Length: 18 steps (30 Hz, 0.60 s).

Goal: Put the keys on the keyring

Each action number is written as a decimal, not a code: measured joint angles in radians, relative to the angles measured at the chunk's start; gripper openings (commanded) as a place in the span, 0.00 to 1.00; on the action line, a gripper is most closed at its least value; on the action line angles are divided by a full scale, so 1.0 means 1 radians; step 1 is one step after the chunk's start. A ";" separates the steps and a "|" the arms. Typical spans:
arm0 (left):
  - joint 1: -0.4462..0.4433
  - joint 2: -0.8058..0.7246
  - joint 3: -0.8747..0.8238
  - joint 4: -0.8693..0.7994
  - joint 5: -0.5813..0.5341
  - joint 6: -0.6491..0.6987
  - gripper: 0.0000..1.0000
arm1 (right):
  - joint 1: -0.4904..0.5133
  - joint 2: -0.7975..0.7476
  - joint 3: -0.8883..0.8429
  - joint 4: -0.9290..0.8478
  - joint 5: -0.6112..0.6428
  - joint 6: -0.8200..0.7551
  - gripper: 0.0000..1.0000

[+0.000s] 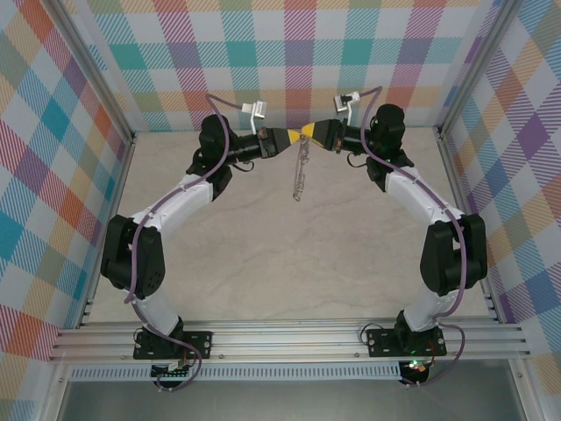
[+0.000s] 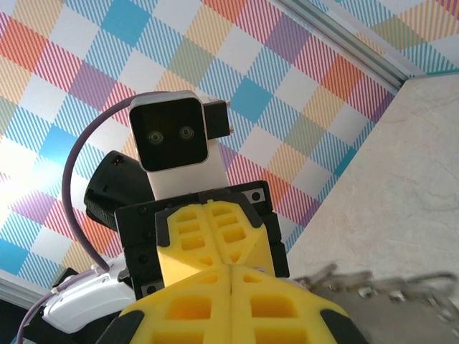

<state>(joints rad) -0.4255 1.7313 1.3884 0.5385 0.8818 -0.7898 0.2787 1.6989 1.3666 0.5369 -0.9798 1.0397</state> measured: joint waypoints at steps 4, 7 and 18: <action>-0.022 0.000 0.005 -0.024 0.000 0.010 0.00 | 0.004 0.000 -0.006 0.003 0.010 0.000 0.00; -0.050 0.000 0.005 -0.045 0.000 0.020 0.00 | 0.010 0.000 -0.011 0.005 0.010 0.002 0.00; -0.061 -0.001 -0.011 -0.034 -0.019 0.027 0.00 | 0.013 -0.001 -0.011 -0.014 0.042 0.012 0.23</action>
<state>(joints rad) -0.4870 1.7306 1.3773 0.5041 0.8627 -0.7624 0.2920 1.6981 1.3552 0.5228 -0.9375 1.0519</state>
